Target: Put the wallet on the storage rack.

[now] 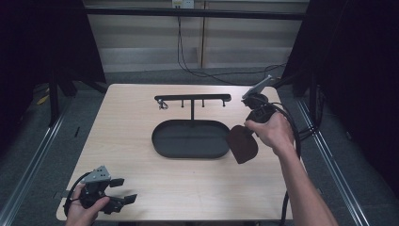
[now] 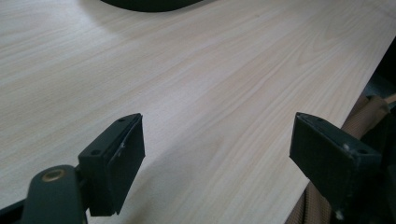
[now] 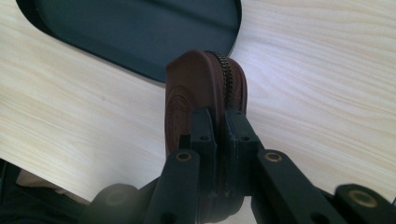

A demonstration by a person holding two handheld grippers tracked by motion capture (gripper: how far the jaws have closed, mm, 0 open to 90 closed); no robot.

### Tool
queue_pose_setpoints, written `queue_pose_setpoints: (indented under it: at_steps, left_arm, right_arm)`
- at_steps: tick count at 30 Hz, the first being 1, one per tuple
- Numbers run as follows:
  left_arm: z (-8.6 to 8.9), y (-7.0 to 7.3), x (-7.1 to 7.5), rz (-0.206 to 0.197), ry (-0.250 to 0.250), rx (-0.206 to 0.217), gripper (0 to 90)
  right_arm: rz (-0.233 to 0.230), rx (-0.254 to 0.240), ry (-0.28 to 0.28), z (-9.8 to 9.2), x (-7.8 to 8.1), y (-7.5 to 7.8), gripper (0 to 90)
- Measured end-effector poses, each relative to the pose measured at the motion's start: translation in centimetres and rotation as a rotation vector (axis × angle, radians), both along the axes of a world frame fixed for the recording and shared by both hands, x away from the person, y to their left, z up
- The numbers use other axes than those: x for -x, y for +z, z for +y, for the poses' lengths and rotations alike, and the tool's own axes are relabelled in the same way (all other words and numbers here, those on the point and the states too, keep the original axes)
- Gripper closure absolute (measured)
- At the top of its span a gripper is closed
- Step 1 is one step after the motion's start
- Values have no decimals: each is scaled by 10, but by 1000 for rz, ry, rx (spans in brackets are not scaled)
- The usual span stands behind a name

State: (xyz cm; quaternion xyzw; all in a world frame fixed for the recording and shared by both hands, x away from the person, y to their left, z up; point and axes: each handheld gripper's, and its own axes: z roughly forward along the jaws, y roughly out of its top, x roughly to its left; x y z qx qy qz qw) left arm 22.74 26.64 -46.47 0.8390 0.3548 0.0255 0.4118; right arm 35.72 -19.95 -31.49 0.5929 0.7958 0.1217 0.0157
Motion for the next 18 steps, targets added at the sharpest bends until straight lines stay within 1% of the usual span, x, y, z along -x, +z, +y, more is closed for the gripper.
queue_pose_setpoints:
  at_steps: [1,3,4,5,10,11,12,13,14,15,16,17,18]
  left_arm:
    - [1,0,0,1,1,0,179]
    - [1,0,-1,1,1,1,179]
    - [1,0,-1,3,4,4,179]
    - [2,0,0,1,6,5,179]
    - [1,1,0,-1,1,4,179]
    - [1,1,0,-2,-1,5,179]
    - [2,1,0,1,2,12,179]
    - [2,1,0,1,-2,6,179]
    - [2,1,0,1,-2,6,179]
    - [2,0,0,3,-1,6,179]
    - [2,0,0,3,-1,6,179]
    - [1,0,0,5,-1,7,179]
    - [1,0,0,6,-5,6,179]
  right_arm:
    - [3,-1,-5,0,-5,0,834]
    - [3,2,-12,0,-7,1,834]
    - [4,11,-16,0,-9,2,834]
    - [-2,6,-24,0,-13,4,834]
    - [-7,3,-32,2,-19,7,834]
    - [-11,-4,-38,2,-20,8,834]
    - [-22,-22,-54,2,-23,7,834]
    - [-31,-38,-63,0,-24,7,835]
    - [-31,-38,-63,0,-24,7,835]
    - [-43,-59,-79,-1,-26,6,835]
    - [-43,-59,-79,-1,-26,6,835]
    - [-50,-84,-91,-2,-28,4,835]
    - [-50,-84,-91,-2,-28,4,835]
